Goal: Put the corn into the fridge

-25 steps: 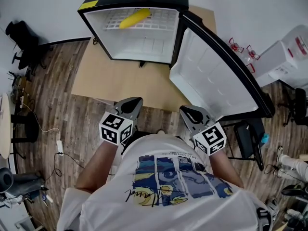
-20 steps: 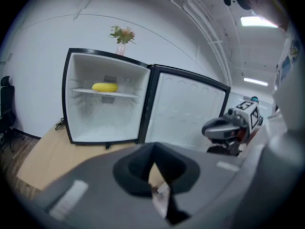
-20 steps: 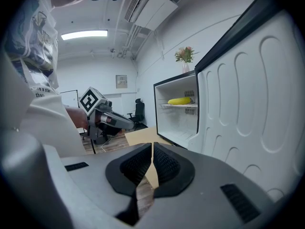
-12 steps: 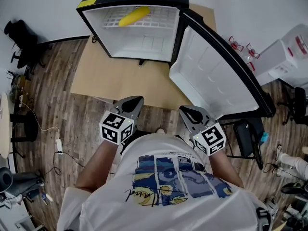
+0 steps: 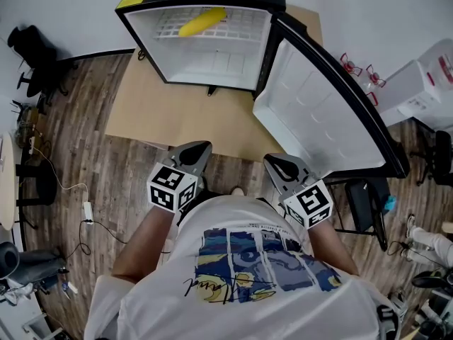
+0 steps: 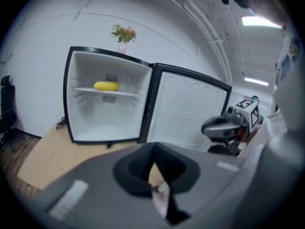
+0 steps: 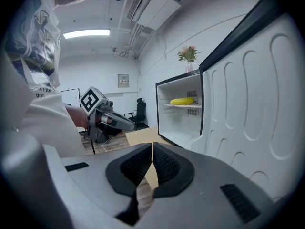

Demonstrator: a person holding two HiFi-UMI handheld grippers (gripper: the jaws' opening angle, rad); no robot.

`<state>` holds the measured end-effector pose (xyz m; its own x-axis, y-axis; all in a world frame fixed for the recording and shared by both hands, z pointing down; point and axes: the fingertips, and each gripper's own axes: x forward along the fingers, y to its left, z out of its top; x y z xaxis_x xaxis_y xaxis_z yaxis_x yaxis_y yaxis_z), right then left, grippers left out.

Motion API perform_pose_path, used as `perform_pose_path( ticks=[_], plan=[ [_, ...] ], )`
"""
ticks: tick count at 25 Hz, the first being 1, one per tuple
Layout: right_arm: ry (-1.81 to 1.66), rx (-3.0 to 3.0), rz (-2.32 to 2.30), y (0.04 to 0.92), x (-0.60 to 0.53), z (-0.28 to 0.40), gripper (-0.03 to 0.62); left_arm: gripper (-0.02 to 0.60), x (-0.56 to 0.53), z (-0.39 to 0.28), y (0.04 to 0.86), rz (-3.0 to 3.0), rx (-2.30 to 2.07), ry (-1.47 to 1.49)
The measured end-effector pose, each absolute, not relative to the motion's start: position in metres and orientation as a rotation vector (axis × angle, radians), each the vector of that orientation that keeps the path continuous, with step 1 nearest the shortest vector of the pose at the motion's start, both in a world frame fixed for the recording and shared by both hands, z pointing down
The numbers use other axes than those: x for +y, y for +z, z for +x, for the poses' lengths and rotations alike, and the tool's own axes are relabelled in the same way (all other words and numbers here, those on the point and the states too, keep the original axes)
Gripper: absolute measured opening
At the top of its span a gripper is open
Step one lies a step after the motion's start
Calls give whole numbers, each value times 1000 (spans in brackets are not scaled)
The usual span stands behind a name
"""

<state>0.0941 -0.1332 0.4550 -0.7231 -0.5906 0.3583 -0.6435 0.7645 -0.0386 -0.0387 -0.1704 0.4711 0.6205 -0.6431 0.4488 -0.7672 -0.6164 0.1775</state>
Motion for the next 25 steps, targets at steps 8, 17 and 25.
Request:
perform_pose_path(
  ticks=[8, 17, 25],
  plan=[
    [218, -2609, 979, 454, -146, 83, 17, 9, -188, -50, 470, 2513, -1105, 478],
    [196, -2556, 1051, 447, -166, 63, 15, 9, -219, -69, 464, 2553, -1049, 440],
    [177, -2531, 1094, 435, -189, 25, 14, 9, -253, -106, 452, 2599, -1025, 428]
  ],
)
